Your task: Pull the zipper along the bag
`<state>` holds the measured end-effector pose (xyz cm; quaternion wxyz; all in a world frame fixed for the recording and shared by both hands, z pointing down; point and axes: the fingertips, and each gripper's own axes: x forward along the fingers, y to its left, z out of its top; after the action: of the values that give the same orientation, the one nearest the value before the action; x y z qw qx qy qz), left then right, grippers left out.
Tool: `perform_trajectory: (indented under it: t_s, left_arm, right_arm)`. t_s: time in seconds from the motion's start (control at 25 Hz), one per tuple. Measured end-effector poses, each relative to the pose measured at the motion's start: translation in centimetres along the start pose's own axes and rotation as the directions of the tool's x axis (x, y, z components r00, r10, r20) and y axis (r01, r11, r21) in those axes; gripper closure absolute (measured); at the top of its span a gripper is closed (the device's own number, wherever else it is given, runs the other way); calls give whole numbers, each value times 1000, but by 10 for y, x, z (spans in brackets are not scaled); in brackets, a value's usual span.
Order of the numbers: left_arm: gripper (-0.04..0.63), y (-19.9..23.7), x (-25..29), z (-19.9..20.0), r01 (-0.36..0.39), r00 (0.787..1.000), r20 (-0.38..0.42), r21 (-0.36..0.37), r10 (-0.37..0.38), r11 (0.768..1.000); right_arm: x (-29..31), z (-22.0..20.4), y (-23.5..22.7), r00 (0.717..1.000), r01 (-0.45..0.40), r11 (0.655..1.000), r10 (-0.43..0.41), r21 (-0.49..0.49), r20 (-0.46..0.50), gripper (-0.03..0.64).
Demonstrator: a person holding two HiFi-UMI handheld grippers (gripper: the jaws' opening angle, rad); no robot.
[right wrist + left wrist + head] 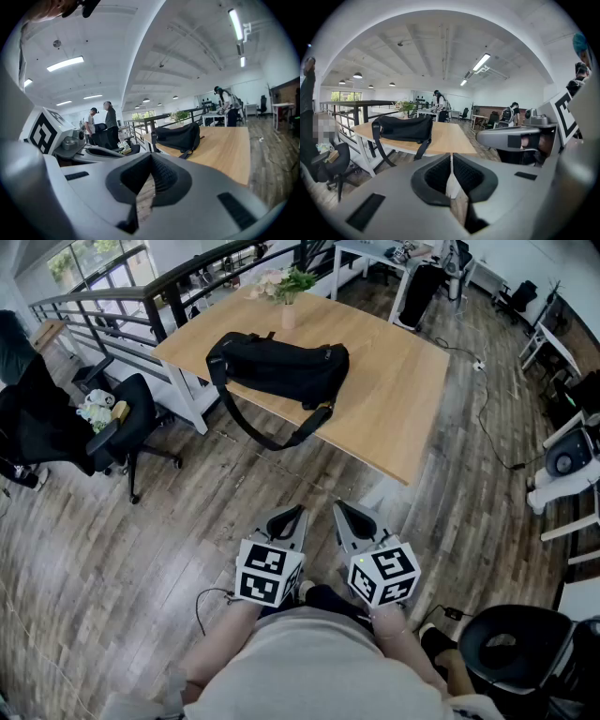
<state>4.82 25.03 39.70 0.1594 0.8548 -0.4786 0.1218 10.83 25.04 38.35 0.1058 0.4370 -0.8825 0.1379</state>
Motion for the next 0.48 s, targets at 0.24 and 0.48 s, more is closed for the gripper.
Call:
perform_trajectory:
  t_s: [0.24,0.48]
  left_arm:
    - [565,-1,1,2,1,1000,6,-9,-1,1000]
    - [565,-1,1,3,5,1000,8,-9,-5,1000]
  right_arm:
    - [-1,-1,2,1000,-8,1000,8,-8,-9,612]
    - [1,-1,5,1000,-17,1000,16,-10,-11,612]
